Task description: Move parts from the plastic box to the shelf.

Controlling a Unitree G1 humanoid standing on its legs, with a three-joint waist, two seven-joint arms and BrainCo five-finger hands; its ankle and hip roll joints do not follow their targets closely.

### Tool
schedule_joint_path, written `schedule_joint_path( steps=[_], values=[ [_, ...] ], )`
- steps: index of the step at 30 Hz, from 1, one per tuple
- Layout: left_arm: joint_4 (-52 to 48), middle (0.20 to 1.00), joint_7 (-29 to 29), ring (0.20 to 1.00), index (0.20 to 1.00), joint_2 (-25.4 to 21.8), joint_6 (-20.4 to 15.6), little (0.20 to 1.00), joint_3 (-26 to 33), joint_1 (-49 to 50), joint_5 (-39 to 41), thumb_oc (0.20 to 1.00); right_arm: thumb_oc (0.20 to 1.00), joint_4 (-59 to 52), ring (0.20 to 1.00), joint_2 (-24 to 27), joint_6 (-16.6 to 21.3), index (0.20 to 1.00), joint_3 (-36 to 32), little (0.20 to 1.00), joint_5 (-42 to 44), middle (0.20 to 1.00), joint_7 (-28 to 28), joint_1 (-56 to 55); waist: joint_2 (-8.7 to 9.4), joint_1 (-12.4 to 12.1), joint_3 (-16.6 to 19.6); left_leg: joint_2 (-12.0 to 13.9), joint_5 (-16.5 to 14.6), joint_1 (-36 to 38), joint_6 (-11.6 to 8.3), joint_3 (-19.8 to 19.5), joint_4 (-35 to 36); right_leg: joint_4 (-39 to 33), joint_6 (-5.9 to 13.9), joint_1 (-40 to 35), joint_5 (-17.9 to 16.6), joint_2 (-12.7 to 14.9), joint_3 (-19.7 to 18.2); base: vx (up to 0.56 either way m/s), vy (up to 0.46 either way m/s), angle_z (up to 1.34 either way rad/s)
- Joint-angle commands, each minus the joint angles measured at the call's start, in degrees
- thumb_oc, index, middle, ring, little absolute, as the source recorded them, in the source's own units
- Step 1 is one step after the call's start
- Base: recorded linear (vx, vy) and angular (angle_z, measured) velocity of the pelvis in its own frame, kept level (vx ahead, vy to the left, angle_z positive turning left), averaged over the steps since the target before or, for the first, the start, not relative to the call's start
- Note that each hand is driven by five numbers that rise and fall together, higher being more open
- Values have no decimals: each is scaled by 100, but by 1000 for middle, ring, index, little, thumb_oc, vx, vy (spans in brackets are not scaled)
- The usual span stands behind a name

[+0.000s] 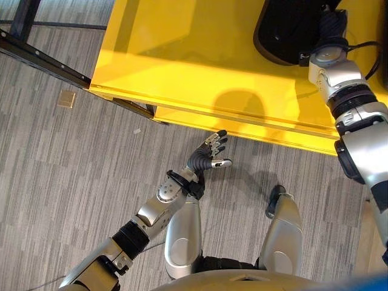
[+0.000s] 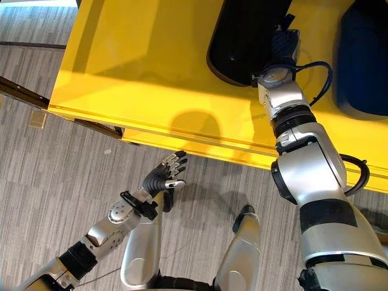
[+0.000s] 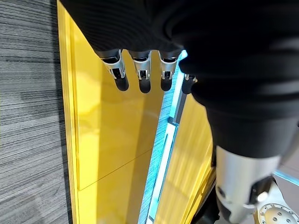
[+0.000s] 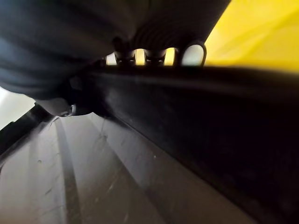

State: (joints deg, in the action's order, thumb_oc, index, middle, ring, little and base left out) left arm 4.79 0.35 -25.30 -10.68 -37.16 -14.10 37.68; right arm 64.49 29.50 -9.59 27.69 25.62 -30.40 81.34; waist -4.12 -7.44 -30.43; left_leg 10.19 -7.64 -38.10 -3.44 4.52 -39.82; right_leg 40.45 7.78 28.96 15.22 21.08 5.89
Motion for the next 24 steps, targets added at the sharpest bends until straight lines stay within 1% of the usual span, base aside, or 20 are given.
schedule_joint_path(
  steps=[1, 2, 4, 6, 9, 12, 14, 17, 19, 21, 24],
  values=[
    [-399, 1000, -15, 1000, 1000, 86, -474, 1000, -271, -15, 146, 1000, 200, 167, 200, -151, -15, 200, 92, 200, -51, 200, 120, -78, -189, -333, 64, -299, -563, 333, 443, 322, 293, 1321, -582, 413, 600, -393, 685, 0, 0, 0],
    [-400, 1000, -14, 1000, 1000, 86, -473, 1000, -269, -14, 151, 1000, 200, 169, 200, -151, -4, 200, 93, 200, -69, 200, 113, -80, -189, -334, 64, -300, -567, 330, 445, 323, 287, 1323, -582, 415, 601, -392, 687, 0, 0, 0],
    [-378, 1000, -38, 1000, 1000, 104, -512, 1000, -253, -3, 285, 1000, 200, 156, 200, -176, 31, 200, 155, 200, -491, 200, 111, -73, -199, -345, 64, -311, -596, 302, 466, 331, 250, 1334, -581, 435, 599, -385, 700, -3, 18, 0],
    [-393, 1000, -98, 1000, 1000, 130, -519, 1000, -253, 30, 368, 1000, 200, 121, 200, -194, -56, 200, 184, 200, -341, 200, 127, -78, -208, -352, 64, -329, -615, 280, 480, 342, 226, 1339, -569, 448, 593, -368, 714, -2, 15, -1],
    [-394, 1000, -107, 1000, 1000, 146, -494, 1000, -300, 45, 313, 1000, 200, 110, 200, -235, -66, 200, 263, 200, -575, 200, 135, -112, -212, -369, 64, -335, -582, 267, 484, 349, 279, 1289, -551, 444, 564, -368, 727, 0, 0, 0],
    [-397, 1000, -110, 1000, 1000, 126, -488, 1000, -283, 59, 325, 1000, 200, 86, 200, -243, -167, 200, 304, 200, -704, 200, 196, -128, -207, -379, 64, -341, -558, 260, 485, 341, 338, 1181, -532, 420, 522, -371, 736, -10, -3, 0],
    [-350, 1000, -67, 1000, 1000, 135, -537, 1000, -274, 73, 301, 1000, 200, 94, 200, -244, -221, 200, 442, 200, -1019, 200, 262, -148, -202, -394, 64, -334, -540, 243, 498, 348, 378, 1122, -526, 417, 489, -380, 750, -38, -17, 2],
    [-283, 1000, -47, 1000, 1000, 111, -614, 1000, -242, 95, 253, 1000, 200, 82, 200, -253, -361, 200, 523, 200, -1058, 200, 365, -146, -196, -398, 64, -328, -517, 236, 501, 360, 410, 1098, -530, 403, 485, -393, 754, 0, 0, 0],
    [-252, 1000, -54, 1000, 1000, 111, -678, 1000, -224, 97, 256, 1000, 200, 103, 200, -284, -453, 200, 589, 200, -991, 200, 293, -189, -205, -406, 64, -327, -497, 239, 507, 369, 442, 1091, -530, 400, 484, -400, 759, 0, 0, 0],
    [-240, 1000, -49, 1000, 1000, 100, -709, 1000, -206, 94, 249, 1000, 200, 136, 200, -302, -457, 200, 601, 200, -918, 200, 285, -212, -206, -411, 64, -323, -479, 238, 504, 370, 460, 1072, -531, 384, 487, -406, 768, 0, 0, 0],
    [-245, 1000, -91, 1000, 1000, 81, -706, 1000, -154, 99, 300, 1000, 200, 205, 200, -319, -593, 200, 603, 200, -1126, 200, 283, -240, -212, -424, 64, -326, -463, 239, 503, 361, 474, 1053, -539, 371, 477, -416, 782, 0, 0, 0]
  ],
)
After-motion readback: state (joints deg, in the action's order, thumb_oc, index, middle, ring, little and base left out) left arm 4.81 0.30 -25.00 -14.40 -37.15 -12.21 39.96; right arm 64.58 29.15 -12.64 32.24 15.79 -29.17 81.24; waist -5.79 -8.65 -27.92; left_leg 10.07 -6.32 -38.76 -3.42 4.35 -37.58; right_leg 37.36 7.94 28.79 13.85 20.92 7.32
